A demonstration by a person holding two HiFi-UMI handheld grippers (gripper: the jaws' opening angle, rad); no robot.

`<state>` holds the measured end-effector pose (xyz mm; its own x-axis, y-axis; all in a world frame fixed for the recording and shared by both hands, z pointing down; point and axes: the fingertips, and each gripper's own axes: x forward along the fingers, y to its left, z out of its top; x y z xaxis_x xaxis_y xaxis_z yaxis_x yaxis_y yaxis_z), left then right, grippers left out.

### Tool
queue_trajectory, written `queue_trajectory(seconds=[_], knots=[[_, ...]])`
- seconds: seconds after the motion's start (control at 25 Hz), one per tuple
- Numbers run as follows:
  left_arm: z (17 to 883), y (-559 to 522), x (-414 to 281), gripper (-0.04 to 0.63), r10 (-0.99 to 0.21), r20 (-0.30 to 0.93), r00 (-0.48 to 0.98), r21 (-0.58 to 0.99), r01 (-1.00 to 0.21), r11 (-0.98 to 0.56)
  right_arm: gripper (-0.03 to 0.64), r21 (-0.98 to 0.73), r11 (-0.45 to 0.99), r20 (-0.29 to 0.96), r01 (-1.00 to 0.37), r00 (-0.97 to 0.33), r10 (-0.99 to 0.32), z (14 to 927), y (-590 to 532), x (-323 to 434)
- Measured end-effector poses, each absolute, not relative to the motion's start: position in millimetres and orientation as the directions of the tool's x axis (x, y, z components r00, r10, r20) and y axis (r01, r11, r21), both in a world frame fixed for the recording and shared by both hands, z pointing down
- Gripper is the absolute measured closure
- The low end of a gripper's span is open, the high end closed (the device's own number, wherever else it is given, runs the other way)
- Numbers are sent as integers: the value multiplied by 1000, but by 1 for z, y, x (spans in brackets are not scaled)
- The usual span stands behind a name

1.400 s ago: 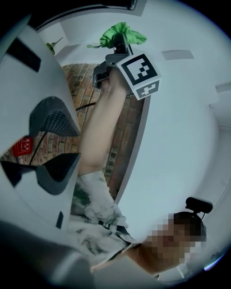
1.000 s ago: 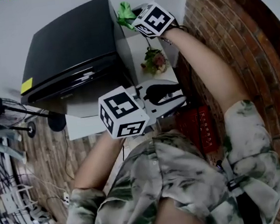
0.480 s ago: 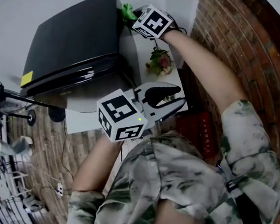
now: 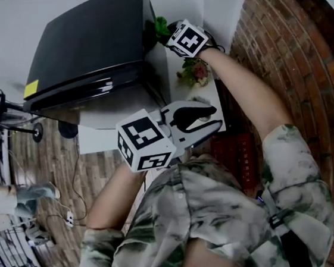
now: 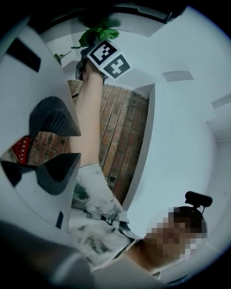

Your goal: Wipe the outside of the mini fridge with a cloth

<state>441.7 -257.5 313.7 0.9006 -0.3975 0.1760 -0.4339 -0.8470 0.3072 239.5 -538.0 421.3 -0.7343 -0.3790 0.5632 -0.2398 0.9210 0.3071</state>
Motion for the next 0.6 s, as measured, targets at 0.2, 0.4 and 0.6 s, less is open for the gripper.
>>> queue_trajectory(seconds=[0.2, 0.4, 0.6], knots=[[320, -257, 442, 469, -396, 182, 900, 321, -435, -841, 514, 269, 936, 611, -226, -711, -347, 466, -534, 240], [323, -258, 440, 469, -398, 185, 898, 331, -439, -835, 514, 270, 937, 650, -222, -676, -348, 506, -533, 243], [325, -258, 434, 471, -404, 190, 895, 336, -446, -829, 514, 226, 948, 691, -225, -648, -319, 540, -527, 246]])
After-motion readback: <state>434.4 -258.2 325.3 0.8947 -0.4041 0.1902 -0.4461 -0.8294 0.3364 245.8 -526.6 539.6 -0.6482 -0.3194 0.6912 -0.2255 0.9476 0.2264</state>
